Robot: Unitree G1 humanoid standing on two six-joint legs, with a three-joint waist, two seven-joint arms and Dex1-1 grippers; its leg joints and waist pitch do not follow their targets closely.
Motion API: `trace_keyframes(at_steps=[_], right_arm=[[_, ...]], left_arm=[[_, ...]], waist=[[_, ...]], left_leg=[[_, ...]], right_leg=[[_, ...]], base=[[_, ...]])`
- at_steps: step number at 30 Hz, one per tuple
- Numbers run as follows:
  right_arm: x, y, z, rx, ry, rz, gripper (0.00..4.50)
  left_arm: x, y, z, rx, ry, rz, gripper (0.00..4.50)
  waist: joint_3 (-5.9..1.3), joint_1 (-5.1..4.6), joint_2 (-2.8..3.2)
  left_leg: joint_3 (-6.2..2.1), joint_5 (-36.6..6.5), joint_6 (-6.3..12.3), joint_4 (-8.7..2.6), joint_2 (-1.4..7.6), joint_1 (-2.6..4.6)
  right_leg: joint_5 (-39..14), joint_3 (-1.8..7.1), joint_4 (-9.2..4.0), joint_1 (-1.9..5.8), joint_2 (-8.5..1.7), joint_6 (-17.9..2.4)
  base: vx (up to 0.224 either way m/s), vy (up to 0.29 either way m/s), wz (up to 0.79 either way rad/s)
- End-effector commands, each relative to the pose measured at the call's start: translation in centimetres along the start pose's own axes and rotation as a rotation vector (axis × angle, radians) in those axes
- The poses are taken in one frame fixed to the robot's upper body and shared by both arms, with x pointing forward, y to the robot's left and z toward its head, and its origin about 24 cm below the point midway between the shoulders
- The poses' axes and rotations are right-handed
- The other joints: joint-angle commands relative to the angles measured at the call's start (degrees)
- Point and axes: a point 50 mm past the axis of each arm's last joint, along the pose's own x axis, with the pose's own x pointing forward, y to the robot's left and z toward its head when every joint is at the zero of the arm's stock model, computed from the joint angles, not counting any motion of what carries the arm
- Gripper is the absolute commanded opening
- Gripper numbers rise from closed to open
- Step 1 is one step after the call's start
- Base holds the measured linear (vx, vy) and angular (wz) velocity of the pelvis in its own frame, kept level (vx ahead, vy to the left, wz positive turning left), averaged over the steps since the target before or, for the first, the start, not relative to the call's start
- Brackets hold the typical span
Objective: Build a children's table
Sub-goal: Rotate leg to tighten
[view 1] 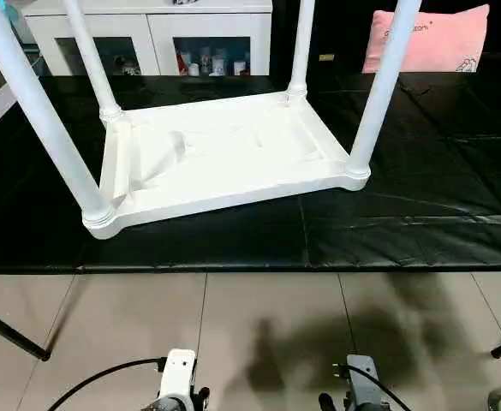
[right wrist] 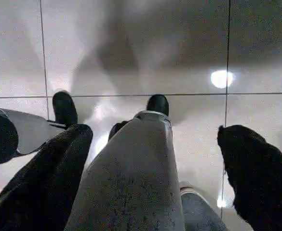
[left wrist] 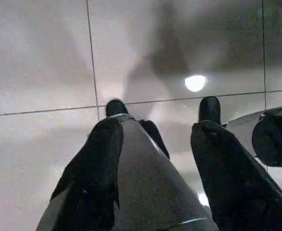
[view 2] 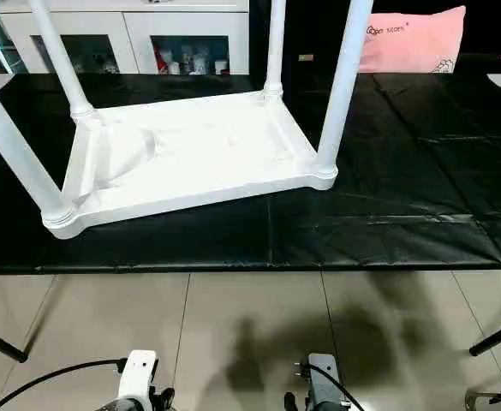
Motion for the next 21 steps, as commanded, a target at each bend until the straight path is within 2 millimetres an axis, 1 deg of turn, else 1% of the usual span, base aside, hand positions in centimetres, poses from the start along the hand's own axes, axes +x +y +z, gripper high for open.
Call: trace_keyframes(at_steps=[1, 11, 21], right_arm=[[-0.03, 0.0, -0.61, -0.007, 0.024, -0.001, 4.5], [-0.03, 0.0, -0.61, -0.007, 0.024, -0.001, 4.5], [-0.03, 0.0, -0.61, -0.007, 0.024, -0.001, 4.5]], left_arm=[[-0.03, 0.17, -0.16, -0.002, 0.011, 0.005, 2.6], [-0.03, 0.17, -0.16, -0.002, 0.011, 0.005, 2.6], [-0.03, 0.17, -0.16, -0.002, 0.011, 0.005, 2.6]], waist=[[-1.6, -0.12, -0.22], [-1.61, -0.11, -0.23], [-1.65, -0.11, -0.25]], left_leg=[[-2.5, -20.32, 1.07, -5.57, 5.65, 1.04], [-2.49, -20.53, 0.88, -5.55, 5.63, 1.04], [-2.45, -19.87, 1.22, -5.51, 5.63, 0.99]], right_leg=[[-12.86, 2.95, -5.03, 0.88, -5.7, -13.63], [-13.1, 2.97, -5.06, 0.91, -5.75, -13.61], [-12.2, 2.95, -4.96, 0.96, -5.72, -13.82]], base=[[0.0, 0.0, 0.0], [0.0, 0.0, 0.0], [0.0, 0.0, 0.0]])
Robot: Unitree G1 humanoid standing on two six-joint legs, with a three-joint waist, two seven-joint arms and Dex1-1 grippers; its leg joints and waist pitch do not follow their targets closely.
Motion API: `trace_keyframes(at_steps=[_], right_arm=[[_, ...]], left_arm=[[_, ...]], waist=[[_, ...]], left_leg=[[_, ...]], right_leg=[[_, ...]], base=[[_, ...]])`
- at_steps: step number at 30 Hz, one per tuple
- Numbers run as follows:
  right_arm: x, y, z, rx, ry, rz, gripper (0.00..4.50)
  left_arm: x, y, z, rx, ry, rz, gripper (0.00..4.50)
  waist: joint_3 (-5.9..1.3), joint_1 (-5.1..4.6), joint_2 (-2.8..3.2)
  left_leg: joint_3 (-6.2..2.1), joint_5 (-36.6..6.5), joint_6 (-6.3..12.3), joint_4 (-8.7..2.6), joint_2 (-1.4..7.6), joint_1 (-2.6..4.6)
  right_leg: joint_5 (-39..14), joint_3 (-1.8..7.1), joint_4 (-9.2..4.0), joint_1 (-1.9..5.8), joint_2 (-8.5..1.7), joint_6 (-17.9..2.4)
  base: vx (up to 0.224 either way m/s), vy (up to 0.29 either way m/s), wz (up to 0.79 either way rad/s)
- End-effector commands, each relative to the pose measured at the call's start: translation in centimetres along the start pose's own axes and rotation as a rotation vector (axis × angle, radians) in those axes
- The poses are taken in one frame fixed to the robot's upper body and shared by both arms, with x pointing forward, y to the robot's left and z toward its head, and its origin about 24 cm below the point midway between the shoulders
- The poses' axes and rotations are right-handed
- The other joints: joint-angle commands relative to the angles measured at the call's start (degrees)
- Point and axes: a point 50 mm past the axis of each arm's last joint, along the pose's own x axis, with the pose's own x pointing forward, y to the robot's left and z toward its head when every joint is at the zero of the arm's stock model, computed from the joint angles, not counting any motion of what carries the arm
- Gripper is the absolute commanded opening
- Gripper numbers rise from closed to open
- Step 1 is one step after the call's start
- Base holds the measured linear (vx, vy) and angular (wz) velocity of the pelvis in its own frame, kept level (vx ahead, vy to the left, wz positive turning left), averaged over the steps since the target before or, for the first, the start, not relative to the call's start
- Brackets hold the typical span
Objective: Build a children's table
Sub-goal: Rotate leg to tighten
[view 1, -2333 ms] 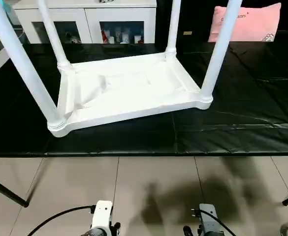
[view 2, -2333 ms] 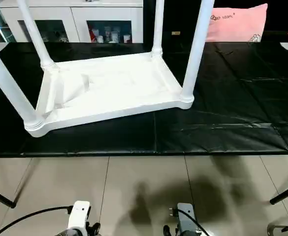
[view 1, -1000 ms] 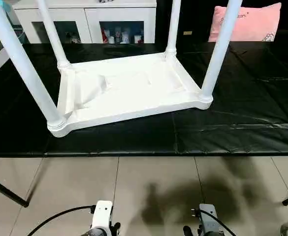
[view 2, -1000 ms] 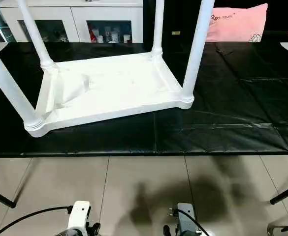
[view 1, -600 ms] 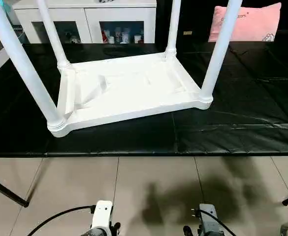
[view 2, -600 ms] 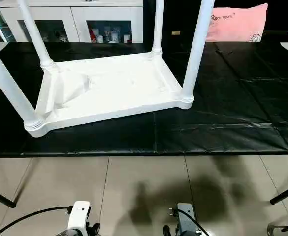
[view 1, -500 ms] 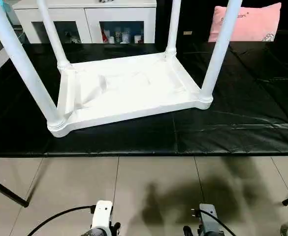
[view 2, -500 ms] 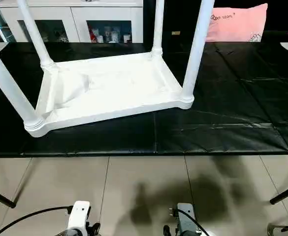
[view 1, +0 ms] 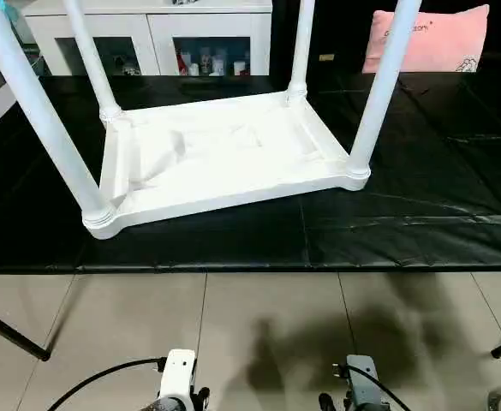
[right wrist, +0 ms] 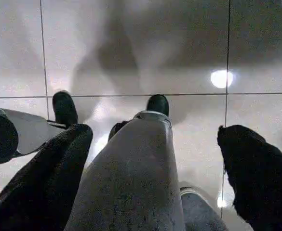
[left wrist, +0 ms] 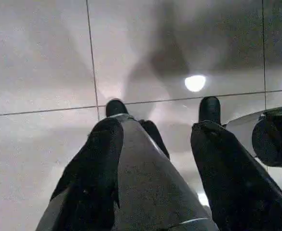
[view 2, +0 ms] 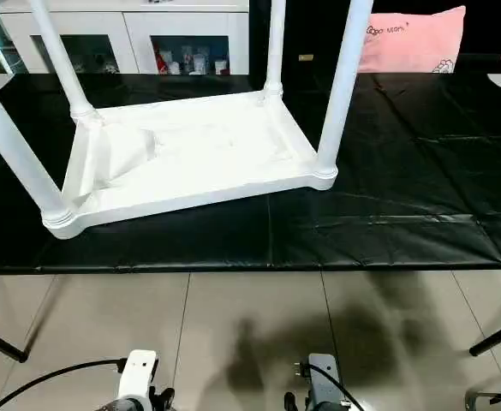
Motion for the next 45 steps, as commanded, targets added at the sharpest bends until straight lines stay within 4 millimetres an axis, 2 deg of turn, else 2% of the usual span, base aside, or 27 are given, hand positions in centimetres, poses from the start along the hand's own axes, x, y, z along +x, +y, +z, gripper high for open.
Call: trace_keyframes(at_steps=[1, 45], right_arm=[[-0.03, 0.0, -0.61, -0.007, 0.024, -0.001, 4.5], [-0.03, 0.0, -0.61, -0.007, 0.024, -0.001, 4.5]], left_arm=[[-0.03, 0.17, -0.16, -0.002, 0.011, 0.005, 2.6], [-0.03, 0.17, -0.16, -0.002, 0.011, 0.005, 2.6]], waist=[[-1.65, -0.11, -0.25], [-1.61, -0.12, -0.26]], left_leg=[[-2.45, -19.89, 1.25, -5.5, 5.61, 1.0], [-2.49, -20.43, 0.92, -5.52, 5.62, 1.05]], right_leg=[[-12.2, 2.96, -4.98, 0.96, -5.73, -13.85], [-13.1, 2.98, -5.06, 0.89, -5.74, -13.6]], base=[[0.0, 0.0, 0.0], [0.0, 0.0, 0.0]])
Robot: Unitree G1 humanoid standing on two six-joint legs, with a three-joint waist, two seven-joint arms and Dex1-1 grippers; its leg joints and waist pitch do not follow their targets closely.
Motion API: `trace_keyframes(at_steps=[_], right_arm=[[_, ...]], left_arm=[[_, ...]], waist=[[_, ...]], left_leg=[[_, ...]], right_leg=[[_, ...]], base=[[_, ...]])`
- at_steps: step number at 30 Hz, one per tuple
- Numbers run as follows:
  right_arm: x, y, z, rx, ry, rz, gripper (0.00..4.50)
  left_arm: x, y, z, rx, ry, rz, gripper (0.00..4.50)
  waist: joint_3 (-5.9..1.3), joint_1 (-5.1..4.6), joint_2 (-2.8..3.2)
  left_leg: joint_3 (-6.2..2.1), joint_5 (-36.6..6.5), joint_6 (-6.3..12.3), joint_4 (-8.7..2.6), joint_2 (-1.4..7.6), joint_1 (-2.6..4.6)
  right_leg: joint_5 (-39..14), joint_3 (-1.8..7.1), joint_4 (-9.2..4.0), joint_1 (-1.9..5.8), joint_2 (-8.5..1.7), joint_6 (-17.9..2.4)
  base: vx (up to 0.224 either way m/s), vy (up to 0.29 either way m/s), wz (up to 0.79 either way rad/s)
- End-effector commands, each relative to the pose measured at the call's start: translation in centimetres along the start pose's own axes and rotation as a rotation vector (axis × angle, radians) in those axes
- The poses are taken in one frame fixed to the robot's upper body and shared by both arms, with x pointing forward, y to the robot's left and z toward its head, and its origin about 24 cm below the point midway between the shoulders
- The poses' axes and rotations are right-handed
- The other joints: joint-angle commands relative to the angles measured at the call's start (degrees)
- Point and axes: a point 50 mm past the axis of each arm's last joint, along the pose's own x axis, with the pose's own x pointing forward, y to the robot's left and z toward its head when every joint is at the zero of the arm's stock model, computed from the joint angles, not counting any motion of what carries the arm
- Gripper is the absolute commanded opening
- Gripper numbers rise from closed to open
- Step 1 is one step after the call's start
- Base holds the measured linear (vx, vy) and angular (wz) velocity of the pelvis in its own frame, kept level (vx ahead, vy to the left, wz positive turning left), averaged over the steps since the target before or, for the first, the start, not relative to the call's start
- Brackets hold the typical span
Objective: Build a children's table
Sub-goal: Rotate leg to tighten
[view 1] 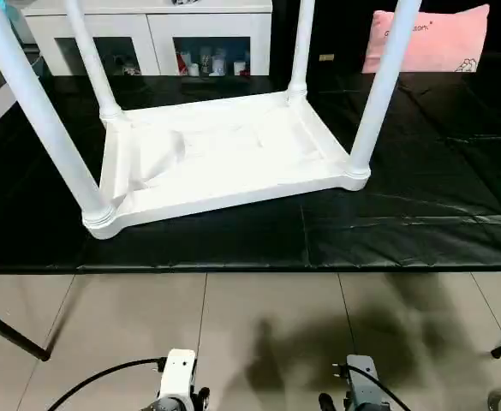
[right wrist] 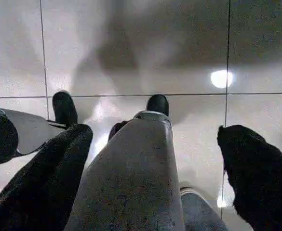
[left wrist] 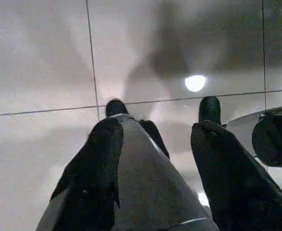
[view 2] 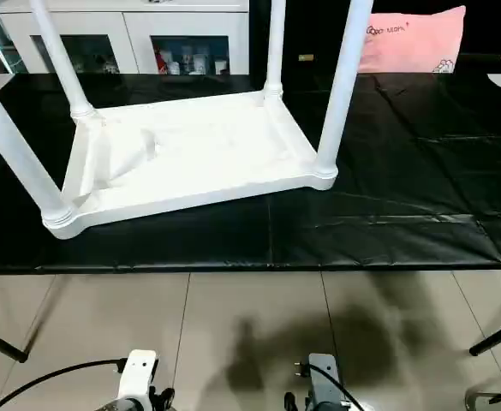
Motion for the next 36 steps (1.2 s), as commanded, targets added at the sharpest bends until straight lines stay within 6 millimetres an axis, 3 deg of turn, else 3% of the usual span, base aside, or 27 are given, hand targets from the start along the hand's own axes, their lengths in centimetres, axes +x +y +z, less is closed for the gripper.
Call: trace_keyframes(at_steps=[1, 36], right_arm=[[-0.03, 0.0, -0.61, -0.007, 0.024, -0.001, 4.5], [-0.03, 0.0, -0.61, -0.007, 0.024, -0.001, 4.5]], left_arm=[[-0.03, 0.17, -0.16, -0.002, 0.011, 0.005, 2.6], [-0.03, 0.17, -0.16, -0.002, 0.011, 0.005, 2.6]], waist=[[-1.64, -0.09, -0.24], [-1.64, -0.1, -0.26]], left_leg=[[-2.51, -20.25, 0.96, -5.52, 5.6, 1.03], [-2.49, -20.27, 0.98, -5.51, 5.6, 1.05]], right_leg=[[-12.9, 2.98, -5.05, 0.92, -5.75, -13.63], [-12.91, 2.96, -5.04, 0.89, -5.7, -13.62]], base=[[0.0, 0.0, 0.0], [0.0, 0.0, 0.0]])
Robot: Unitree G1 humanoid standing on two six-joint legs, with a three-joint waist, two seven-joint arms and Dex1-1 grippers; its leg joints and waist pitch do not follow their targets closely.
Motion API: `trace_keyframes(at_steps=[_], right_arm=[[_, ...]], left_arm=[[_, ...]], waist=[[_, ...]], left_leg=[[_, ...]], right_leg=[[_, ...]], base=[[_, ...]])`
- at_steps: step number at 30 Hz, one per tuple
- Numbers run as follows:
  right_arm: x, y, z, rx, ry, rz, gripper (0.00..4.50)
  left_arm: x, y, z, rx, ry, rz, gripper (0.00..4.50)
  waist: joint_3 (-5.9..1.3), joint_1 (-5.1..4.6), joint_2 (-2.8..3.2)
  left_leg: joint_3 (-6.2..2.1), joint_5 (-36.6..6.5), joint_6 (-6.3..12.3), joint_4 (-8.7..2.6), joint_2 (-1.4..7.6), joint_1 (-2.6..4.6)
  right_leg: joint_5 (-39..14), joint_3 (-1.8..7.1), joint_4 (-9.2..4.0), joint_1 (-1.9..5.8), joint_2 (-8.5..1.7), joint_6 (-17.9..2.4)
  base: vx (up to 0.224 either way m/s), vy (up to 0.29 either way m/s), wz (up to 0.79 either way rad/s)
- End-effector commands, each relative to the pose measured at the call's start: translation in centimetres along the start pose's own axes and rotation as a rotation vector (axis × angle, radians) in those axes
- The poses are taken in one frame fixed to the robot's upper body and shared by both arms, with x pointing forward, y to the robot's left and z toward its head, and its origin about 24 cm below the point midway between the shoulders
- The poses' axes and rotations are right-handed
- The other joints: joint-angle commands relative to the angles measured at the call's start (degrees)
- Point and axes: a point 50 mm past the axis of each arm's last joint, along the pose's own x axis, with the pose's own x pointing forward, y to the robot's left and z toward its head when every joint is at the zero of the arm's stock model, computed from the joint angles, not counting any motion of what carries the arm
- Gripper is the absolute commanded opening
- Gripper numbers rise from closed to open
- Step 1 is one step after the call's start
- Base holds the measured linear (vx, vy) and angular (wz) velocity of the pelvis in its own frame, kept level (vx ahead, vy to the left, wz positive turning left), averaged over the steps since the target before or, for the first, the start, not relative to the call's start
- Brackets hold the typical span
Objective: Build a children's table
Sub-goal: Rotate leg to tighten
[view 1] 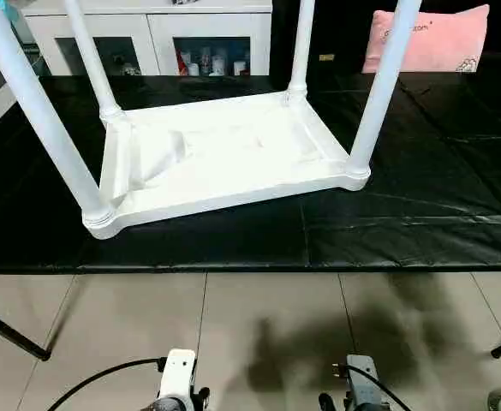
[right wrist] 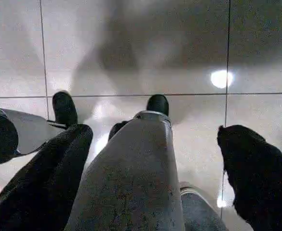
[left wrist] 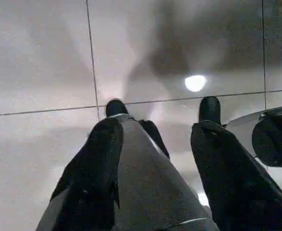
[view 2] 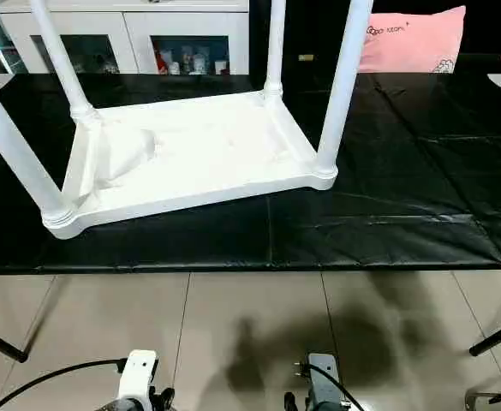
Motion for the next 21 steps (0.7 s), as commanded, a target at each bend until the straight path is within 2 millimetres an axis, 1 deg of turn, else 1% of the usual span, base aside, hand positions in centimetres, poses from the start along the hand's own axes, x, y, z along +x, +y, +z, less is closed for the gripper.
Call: trace_keyframes(at_steps=[1, 5, 13, 18, 21], right_arm=[[-0.03, 0.0, -0.61, -0.007, 0.024, -0.001, 4.5], [-0.03, 0.0, -0.61, -0.007, 0.024, -0.001, 4.5], [-0.03, 0.0, -0.61, -0.007, 0.024, -0.001, 4.5], [-0.03, 0.0, -0.61, -0.007, 0.024, -0.001, 4.5], [-0.03, 0.0, -0.61, -0.007, 0.024, -0.001, 4.5]], left_arm=[[-0.03, 0.17, -0.16, -0.002, 0.012, 0.005, 2.6], [-0.03, 0.17, -0.16, -0.002, 0.012, 0.005, 2.6], [-0.03, 0.17, -0.16, -0.002, 0.012, 0.005, 2.6], [-0.03, 0.17, -0.16, -0.002, 0.012, 0.005, 2.6], [-0.03, 0.17, -0.16, -0.002, 0.012, 0.005, 2.6]], waist=[[-1.61, -0.1, -0.23], [-1.6, -0.09, -0.22], [-1.64, -0.09, -0.23], [-1.63, -0.09, -0.24], [-1.64, -0.09, -0.23]], left_leg=[[-2.5, -20.28, 1.01, -5.51, 5.59, 1.02], [-2.51, -20.37, 1.05, -5.54, 5.61, 1.07], [-2.47, -19.97, 1.22, -5.49, 5.6, 1.06], [-2.47, -19.85, 1.24, -5.48, 5.57, 0.96], [-2.48, -20.07, 1.15, -5.49, 5.6, 1.05]], right_leg=[[-12.92, 2.97, -5.05, 0.91, -5.74, -13.65], [-13.28, 2.95, -5.08, 0.89, -5.73, -13.62], [-12.32, 2.94, -4.99, 0.92, -5.71, -13.84], [-12.34, 2.94, -4.99, 0.98, -5.74, -13.88], [-12.69, 2.94, -5.02, 0.93, -5.71, -13.79]], base=[[0.0, 0.0, 0.0], [0.0, 0.0, 0.0], [0.0, 0.0, 0.0], [0.0, 0.0, 0.0], [0.0, 0.0, 0.0]])
